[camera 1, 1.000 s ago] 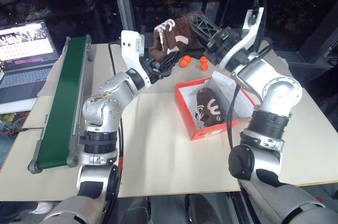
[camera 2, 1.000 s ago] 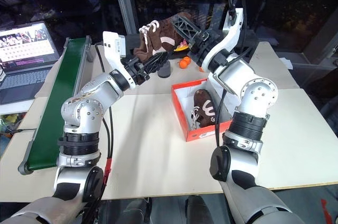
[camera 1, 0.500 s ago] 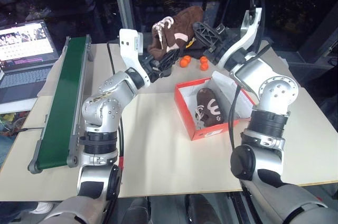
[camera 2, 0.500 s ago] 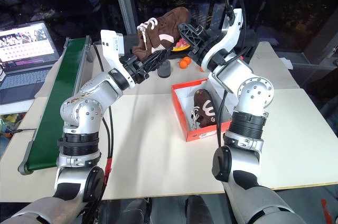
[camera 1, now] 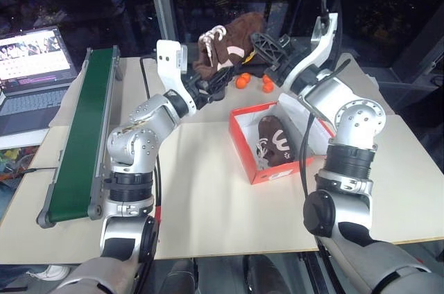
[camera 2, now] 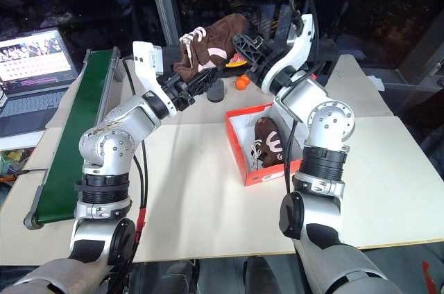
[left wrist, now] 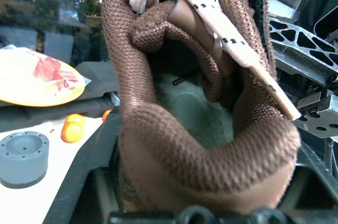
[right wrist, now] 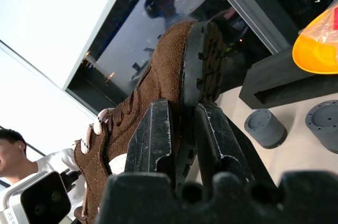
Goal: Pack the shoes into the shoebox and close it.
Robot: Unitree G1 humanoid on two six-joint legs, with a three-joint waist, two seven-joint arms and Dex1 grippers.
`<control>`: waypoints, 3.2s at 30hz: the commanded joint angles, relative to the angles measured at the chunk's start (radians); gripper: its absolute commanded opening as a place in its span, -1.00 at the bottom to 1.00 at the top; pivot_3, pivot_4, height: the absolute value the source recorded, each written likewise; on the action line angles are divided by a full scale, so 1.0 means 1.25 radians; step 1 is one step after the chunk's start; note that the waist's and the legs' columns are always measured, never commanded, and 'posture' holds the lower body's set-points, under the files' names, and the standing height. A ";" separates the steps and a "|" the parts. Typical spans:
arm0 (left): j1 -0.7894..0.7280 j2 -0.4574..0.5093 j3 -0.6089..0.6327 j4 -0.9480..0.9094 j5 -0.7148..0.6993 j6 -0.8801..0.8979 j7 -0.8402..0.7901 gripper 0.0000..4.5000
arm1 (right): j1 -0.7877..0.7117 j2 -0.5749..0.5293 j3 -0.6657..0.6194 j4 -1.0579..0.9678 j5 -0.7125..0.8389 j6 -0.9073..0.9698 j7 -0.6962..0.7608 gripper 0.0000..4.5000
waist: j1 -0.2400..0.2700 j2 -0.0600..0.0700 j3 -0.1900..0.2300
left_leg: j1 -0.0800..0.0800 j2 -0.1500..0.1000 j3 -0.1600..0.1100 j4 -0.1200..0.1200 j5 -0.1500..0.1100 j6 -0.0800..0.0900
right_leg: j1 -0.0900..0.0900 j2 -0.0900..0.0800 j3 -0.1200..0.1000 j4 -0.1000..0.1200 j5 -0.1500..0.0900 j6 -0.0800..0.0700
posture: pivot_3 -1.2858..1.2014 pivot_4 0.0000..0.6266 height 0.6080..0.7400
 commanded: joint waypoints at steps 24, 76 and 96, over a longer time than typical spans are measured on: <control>0.146 0.168 0.036 -0.095 0.031 -0.016 -0.040 0.99 | 0.127 -0.346 0.174 -0.174 -0.042 0.198 0.232 -0.91 | 0.008 0.001 0.000 | -0.001 0.000 0.000 0.000 0.000 0.000 | 0.000 0.000 0.000 -0.001 0.000 0.000 | 0.03 -0.52 1.00; 0.280 0.154 0.102 -0.270 0.000 0.032 0.080 0.99 | -0.015 -0.300 0.802 0.660 -0.895 -0.628 0.818 -0.91 | 0.030 -0.006 -0.004 | 0.015 -0.001 0.000 0.001 -0.001 0.000 | 0.019 -0.001 -0.002 -0.007 -0.002 0.004 | 0.03 -0.52 1.00; 0.284 0.179 0.096 -0.292 -0.012 0.056 0.084 1.00 | -0.077 -0.177 0.655 0.844 -0.952 -0.658 0.645 0.20 | 0.033 -0.011 -0.011 | 0.030 0.000 -0.001 0.000 -0.003 -0.007 | 0.042 -0.001 -0.003 -0.014 -0.008 0.004 | 0.03 -0.52 1.00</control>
